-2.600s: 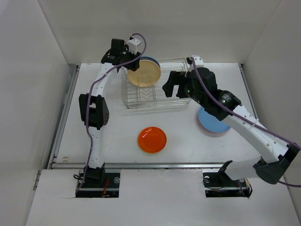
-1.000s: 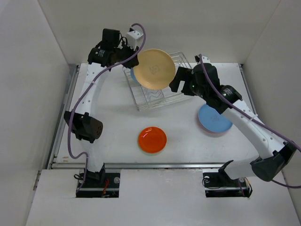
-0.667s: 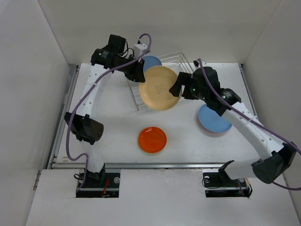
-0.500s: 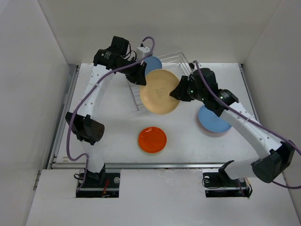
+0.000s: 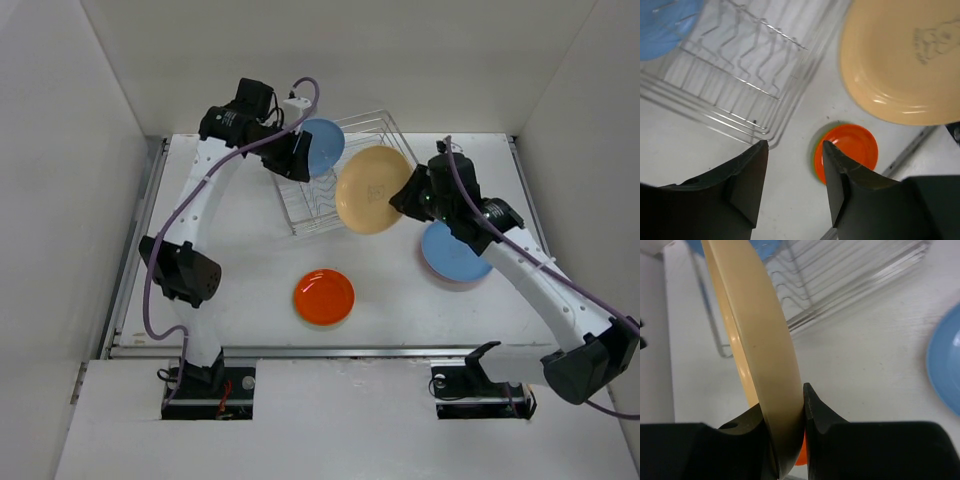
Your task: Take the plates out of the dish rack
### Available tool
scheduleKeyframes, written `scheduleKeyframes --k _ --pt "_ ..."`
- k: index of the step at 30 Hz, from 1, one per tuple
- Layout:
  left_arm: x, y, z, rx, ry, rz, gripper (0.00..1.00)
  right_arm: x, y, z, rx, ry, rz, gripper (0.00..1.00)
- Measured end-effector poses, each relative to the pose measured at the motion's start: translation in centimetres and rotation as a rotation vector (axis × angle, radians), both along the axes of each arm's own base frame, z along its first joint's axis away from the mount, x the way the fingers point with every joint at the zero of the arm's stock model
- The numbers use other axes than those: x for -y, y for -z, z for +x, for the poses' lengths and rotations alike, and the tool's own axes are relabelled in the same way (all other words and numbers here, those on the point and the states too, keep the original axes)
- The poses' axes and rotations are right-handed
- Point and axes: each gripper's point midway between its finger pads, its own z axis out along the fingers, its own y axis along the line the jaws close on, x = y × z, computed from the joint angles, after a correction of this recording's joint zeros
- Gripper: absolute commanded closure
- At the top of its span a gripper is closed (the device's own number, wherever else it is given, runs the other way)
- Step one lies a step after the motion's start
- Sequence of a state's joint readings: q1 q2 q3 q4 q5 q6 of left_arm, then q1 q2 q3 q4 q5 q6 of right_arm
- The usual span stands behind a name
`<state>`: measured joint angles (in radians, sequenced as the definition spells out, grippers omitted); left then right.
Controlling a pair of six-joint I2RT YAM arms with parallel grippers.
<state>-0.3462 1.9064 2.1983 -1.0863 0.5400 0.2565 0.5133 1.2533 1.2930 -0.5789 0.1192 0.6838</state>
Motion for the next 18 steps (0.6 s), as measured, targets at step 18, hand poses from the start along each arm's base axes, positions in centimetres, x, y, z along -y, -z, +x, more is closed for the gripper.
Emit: scheduleKeyframes --k 18 --pt "-8.2 16.8 10.7 -0.098 -0.46 0.444 0.3 20.6 5.3 -3.9 -0.16 0.76 -0.021 1.0"
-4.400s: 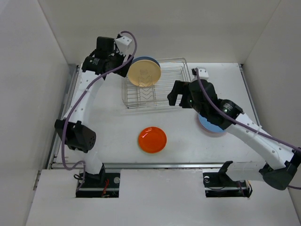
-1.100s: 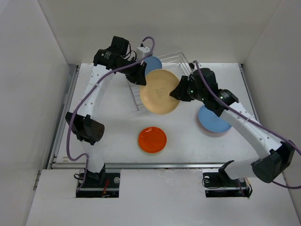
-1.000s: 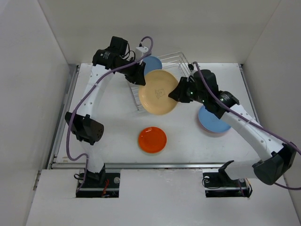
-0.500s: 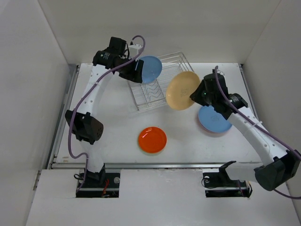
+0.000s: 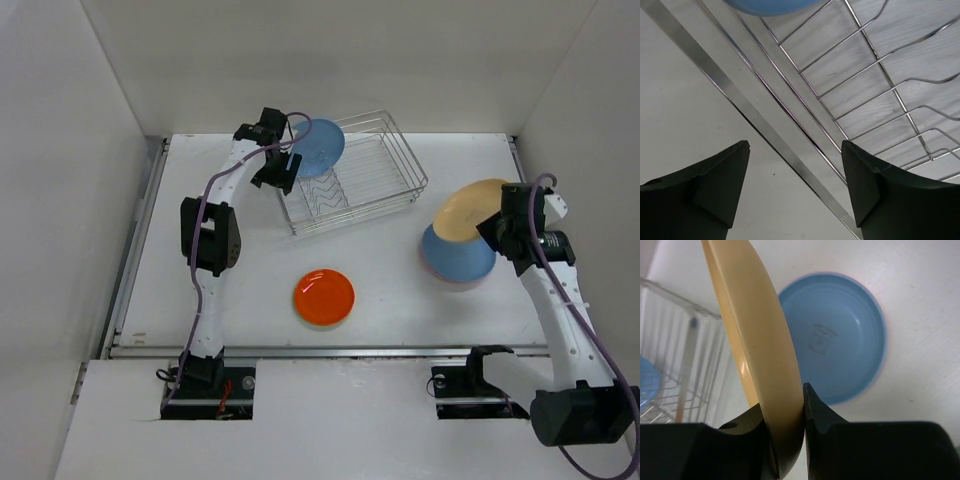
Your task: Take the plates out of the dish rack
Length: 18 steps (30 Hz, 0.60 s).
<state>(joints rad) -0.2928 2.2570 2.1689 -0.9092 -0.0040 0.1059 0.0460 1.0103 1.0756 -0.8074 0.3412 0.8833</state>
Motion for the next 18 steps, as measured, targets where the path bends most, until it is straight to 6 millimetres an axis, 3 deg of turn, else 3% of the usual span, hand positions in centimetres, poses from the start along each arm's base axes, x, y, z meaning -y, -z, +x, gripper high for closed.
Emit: scheduleKeyframes --k 3,6,8,10,16,18 --pt "-0.4 0.8 0.0 -0.011 -0.004 0.026 0.34 1.1 3.7 -1.3 -0.084 0.055 0.035 1.0" --pt "-0.6 1.3 -0.2 -0.02 0.009 0.04 0.51 1.7 7.1 -3.3 -0.166 0.104 0.063 1.0" --pt "-0.5 1.7 -0.2 -0.024 0.017 0.034 0.62 1.9 8.1 -4.3 -0.179 0.122 0.076 0.99" --pt "0.0 1.7 -0.3 -0.023 0.037 0.037 0.66 2.1 8.4 -4.6 -0.156 0.135 0.089 0.97" --pt "-0.4 1.5 0.6 0.016 0.009 0.066 0.84 1.6 10.4 -3.6 -0.128 0.121 0.135 0.97" --pt "-1.0 1.5 1.5 0.047 -0.008 0.082 0.88 1.2 11.8 -3.5 -0.144 0.105 0.152 0.87"
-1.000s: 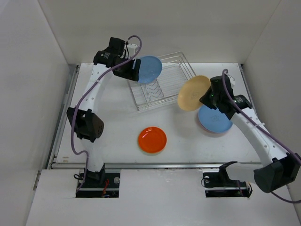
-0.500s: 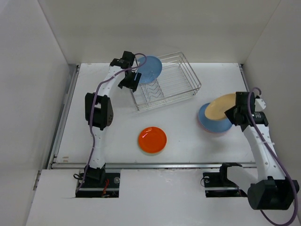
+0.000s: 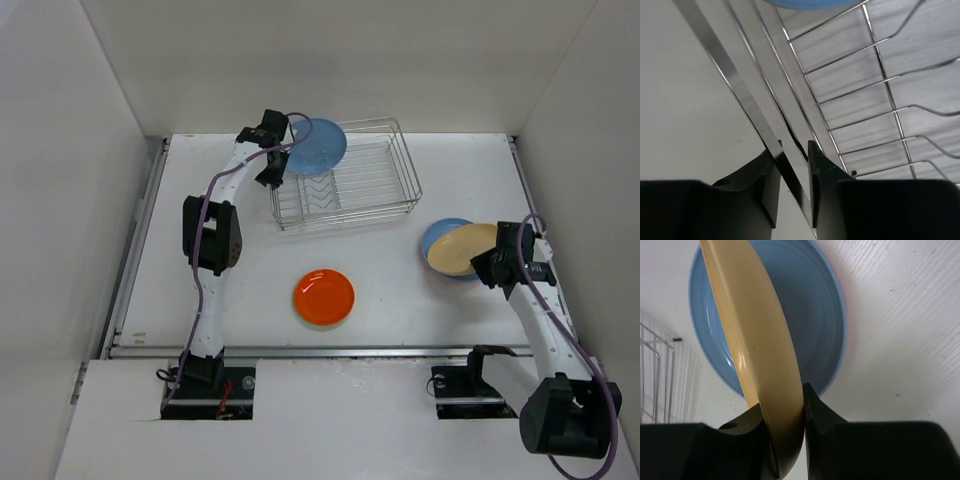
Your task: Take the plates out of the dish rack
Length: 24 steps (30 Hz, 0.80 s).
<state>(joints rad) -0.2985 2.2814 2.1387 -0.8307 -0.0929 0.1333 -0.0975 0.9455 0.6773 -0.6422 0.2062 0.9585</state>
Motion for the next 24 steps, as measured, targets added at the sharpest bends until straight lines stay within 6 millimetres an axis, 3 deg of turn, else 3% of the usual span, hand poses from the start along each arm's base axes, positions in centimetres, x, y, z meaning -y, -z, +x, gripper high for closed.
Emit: scheduleKeyframes --k 4,6,7,8,13,17,21,23,24 --pt "-1.7 0.0 1.2 0.038 0.012 0.082 0.9 -0.4 0.6 0.3 0.023 -0.012 0.019 0.63" --pt "-2.4 -0.2 1.4 0.046 0.028 0.125 0.88 -0.5 0.7 0.2 0.024 -0.014 0.02 0.4" --pt "-2.6 -0.2 1.5 0.049 0.036 0.141 0.85 -0.5 0.8 0.2 0.021 -0.015 0.022 0.35" --pt "-2.8 -0.2 1.7 0.052 0.044 0.159 0.83 -0.5 1.0 0.1 0.013 -0.017 0.023 0.23" --pt "-3.2 -0.3 1.8 0.056 0.061 0.18 0.82 -0.7 2.4 -0.4 -0.048 -0.021 0.032 0.02" --pt "-3.1 -0.3 1.8 0.054 0.071 0.181 0.81 -0.9 3.1 -1.4 -0.116 -0.027 0.045 0.0" --pt "-3.1 -0.3 1.9 0.053 0.074 0.178 0.74 -1.3 1.6 -1.4 -0.128 -0.048 0.06 0.0" --pt "-3.3 -0.4 1.9 0.052 0.089 0.189 0.59 -1.5 0.6 -1.1 -0.113 -0.058 0.067 0.0" --pt "-3.3 -0.5 1.9 0.051 0.105 0.199 0.38 -1.6 0.1 -1.0 -0.102 -0.062 0.07 0.0"
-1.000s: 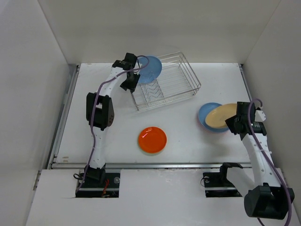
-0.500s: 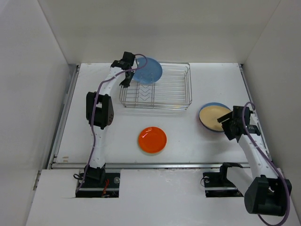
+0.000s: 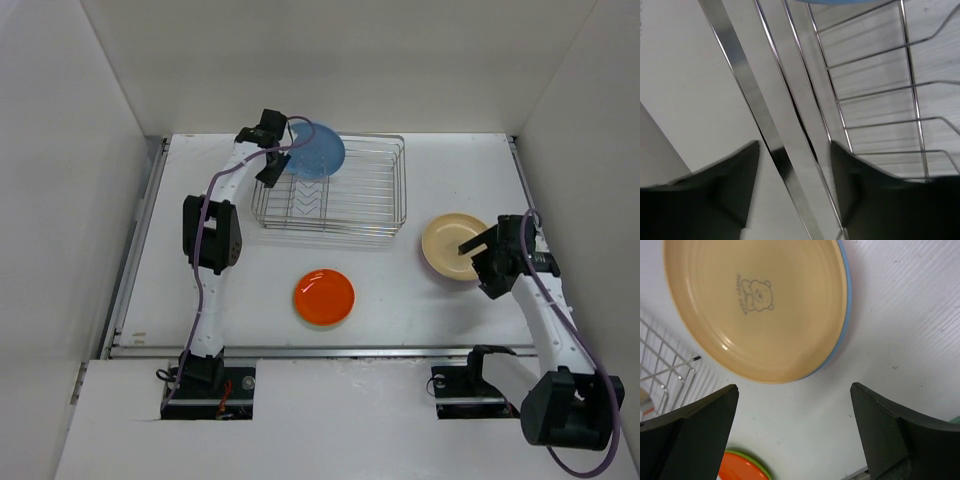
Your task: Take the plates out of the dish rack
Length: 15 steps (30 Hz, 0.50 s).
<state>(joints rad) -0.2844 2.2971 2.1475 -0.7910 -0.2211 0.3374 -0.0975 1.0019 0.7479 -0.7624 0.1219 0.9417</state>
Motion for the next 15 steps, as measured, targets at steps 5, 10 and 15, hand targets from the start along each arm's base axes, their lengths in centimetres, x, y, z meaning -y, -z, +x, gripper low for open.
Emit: scheduleKeyframes --k 5,10,15 --pt "0.2 -2.3 0.1 0.036 0.05 -0.002 0.2 -0.3 -3.0 0.1 0.089 -0.018 0.002 0.0" --pt "1.7 -8.9 1.1 0.202 0.132 -0.084 0.13 -0.8 -5.2 1.4 0.144 -0.084 0.0 0.0" --pt "4.0 -15.0 3.2 0.386 0.289 -0.146 0.1 -2.3 -5.6 3.8 0.135 -0.202 -0.012 0.0"
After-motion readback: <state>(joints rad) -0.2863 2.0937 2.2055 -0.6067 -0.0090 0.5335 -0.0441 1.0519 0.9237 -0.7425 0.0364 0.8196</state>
